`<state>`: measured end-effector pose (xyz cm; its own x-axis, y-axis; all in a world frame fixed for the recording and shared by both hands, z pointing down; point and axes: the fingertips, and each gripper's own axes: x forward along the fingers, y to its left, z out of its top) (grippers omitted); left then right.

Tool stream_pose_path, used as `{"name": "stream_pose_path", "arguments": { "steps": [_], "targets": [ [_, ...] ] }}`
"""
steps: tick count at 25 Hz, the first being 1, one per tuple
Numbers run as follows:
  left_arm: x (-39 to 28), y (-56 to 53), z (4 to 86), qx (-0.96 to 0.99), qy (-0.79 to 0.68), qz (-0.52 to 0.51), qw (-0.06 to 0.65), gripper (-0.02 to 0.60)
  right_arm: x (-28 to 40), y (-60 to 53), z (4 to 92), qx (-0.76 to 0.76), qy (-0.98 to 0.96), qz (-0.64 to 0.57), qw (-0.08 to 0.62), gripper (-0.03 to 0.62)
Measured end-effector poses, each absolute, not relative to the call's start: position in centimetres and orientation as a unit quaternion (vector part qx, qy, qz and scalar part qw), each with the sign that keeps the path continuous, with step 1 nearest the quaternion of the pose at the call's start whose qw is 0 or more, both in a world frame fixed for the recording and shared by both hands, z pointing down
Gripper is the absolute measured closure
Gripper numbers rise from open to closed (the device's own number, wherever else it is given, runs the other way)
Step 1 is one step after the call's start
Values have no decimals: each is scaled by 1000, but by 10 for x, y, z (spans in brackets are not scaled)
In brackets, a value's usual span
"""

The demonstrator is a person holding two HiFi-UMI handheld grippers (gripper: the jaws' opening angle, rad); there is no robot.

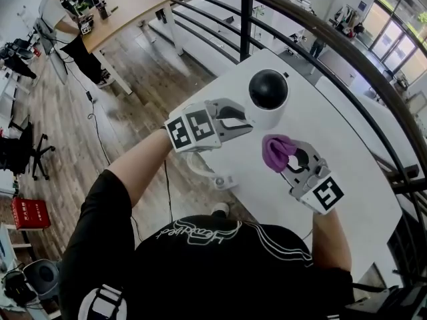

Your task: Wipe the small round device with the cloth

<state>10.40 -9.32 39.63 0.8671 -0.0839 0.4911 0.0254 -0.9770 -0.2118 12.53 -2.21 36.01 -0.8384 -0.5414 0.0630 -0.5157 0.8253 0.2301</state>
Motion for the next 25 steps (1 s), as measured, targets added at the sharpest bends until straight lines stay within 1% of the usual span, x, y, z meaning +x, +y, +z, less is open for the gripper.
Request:
{"name": "stream_pose_path", "arguments": {
  "steps": [5,15,20,25],
  "targets": [
    [103,-95,400,-961,5,-256,108,505,123,-9,335,296,-943,-136,64,533],
    [104,-93,400,-960,-13,-259,108,505,138,-2,255,367,-858,-334,135,533],
    [102,-90,399,-960,-21,-260,105,505,132,-5,215,380,-825,-394,144,533],
    [103,-88,399,-961,-27,-256,98,505,116,-11,198,373,-802,-437,161,533]
  ]
}}
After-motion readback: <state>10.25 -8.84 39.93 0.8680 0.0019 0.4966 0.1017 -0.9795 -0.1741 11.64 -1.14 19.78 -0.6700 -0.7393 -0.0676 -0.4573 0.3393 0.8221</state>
